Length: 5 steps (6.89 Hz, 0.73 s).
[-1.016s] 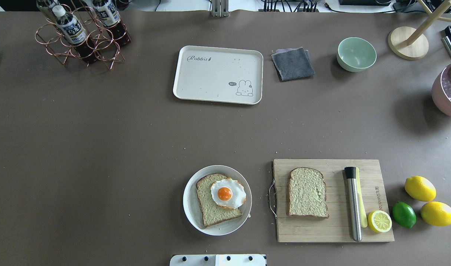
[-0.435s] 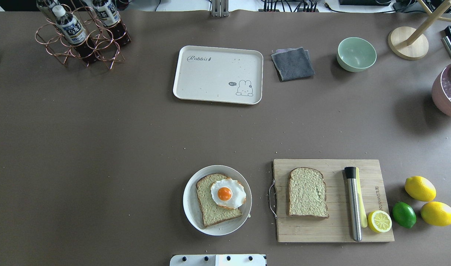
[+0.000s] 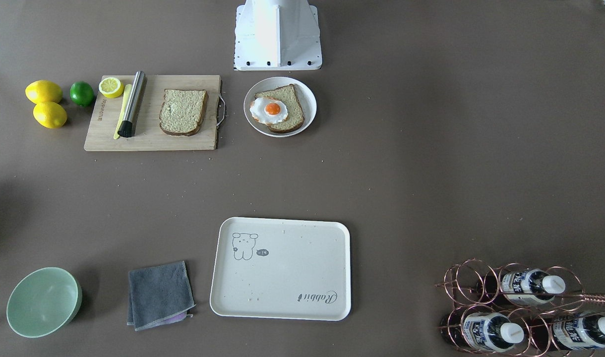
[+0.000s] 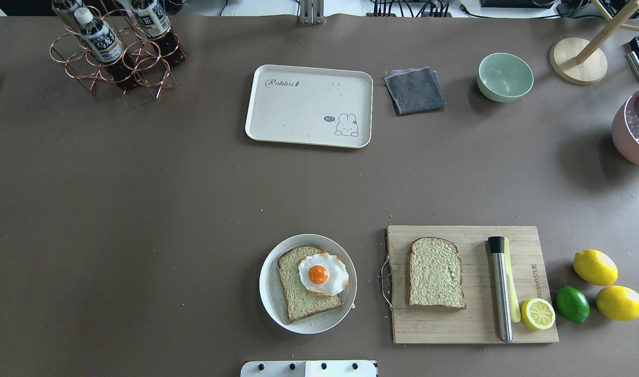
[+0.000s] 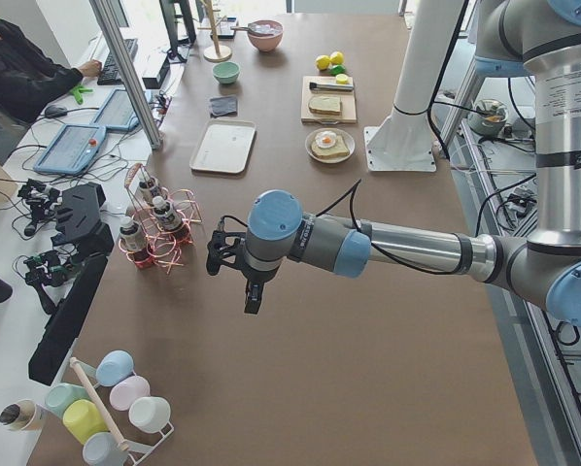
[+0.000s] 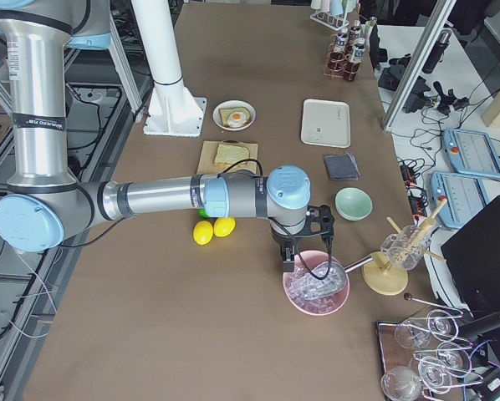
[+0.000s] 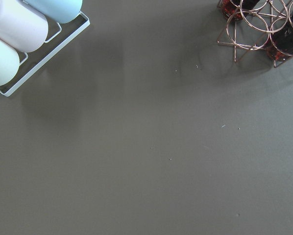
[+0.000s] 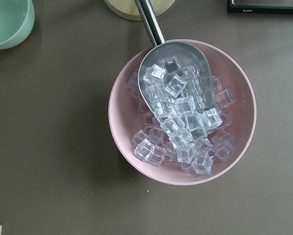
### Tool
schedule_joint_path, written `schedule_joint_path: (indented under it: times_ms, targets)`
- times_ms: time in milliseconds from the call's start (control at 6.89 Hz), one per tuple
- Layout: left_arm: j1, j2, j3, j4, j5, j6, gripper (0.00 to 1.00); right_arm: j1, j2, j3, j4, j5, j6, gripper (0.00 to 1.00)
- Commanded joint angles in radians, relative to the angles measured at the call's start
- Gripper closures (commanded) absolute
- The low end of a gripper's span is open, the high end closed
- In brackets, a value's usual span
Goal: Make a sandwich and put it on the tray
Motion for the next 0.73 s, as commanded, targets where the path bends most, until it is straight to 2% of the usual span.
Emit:
schedule_joint_path:
  times_ms: [0,580]
  targets:
    - [0.001,0.001,0.000,-0.001,0.000,0.001,0.03,0.000,-0.001,0.001,0.000,0.002,0.000,0.00]
    - [0.002,-0.005,0.003,0.001,0.000,-0.002,0.03,0.000,-0.001,0.007,0.000,0.002,0.001,0.00]
